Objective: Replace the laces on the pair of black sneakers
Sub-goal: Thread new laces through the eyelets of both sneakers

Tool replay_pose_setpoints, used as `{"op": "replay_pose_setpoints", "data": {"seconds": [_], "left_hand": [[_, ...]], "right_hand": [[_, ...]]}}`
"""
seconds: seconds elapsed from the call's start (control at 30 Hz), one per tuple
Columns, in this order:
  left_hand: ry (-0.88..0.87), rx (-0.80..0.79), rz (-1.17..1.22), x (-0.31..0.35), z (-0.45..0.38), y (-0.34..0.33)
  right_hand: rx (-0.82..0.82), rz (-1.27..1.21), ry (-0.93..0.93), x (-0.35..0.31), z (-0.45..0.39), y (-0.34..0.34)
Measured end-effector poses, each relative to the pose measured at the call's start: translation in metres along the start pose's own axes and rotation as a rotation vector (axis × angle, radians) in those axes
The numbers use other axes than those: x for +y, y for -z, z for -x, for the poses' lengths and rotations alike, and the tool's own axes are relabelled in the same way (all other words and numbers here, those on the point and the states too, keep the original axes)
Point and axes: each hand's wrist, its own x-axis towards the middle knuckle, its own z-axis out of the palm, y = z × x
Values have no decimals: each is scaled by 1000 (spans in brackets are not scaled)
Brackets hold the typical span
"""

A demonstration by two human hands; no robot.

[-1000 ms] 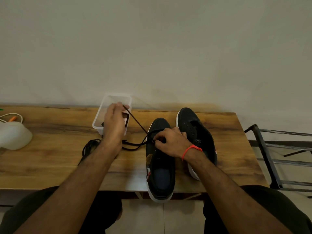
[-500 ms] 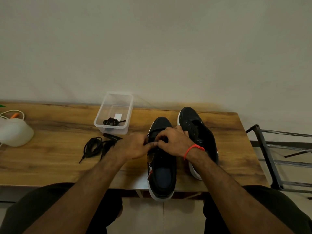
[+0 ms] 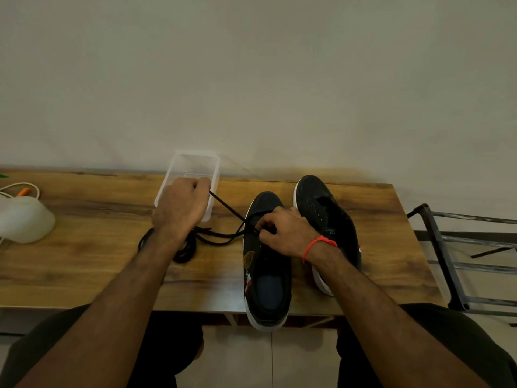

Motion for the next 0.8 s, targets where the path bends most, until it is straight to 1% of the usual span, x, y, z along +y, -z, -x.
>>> {"op": "replay_pose_setpoints", "data": {"seconds": [0.03, 0.07, 0.1, 0.17, 0.23, 0.27, 0.3, 0.37, 0.43, 0.47, 0.53, 0.6, 0.67, 0.8], "left_hand": [[-7, 10, -61, 0, 1, -1], [-6, -16, -133, -2, 0, -2], [3, -86, -230, -4, -2, -3], [38, -341, -449, -10, -3, -4], [63, -579, -590, -16, 0, -8], [55, -643, -640, -18, 2, -11], [31, -660, -695, -19, 6, -15], [-34, -606, -777, -19, 11, -22], [-115, -492, -771, -16, 15, -27], [-154, -437, -723, -14, 17, -29], [-215, -389, -568, -11, 20, -31], [-289, -396, -420, -12, 19, -34], [-357, -409, -322, -13, 17, -39], [-427, -341, -234, -11, 17, -48]], "right_hand": [[-2, 12, 3, 1, 0, 0], [-8, 23, 6, 2, -1, 0], [-15, 30, 15, 3, -1, -1], [7, -3, 48, 7, -3, -1], [118, -112, 49, 13, -7, -1], [193, -159, 34, 17, -9, 1], [261, -183, 16, 20, -10, 3], [333, -169, -10, 26, -12, 7], [275, -78, -36, 29, -11, 7], [216, -2, -58, 29, -10, 5], [134, 137, -90, 30, -10, 0], [135, 199, -101, 30, -11, -3], [160, 203, -105, 29, -12, -3], [168, 246, -105, 31, -13, -7]]}}
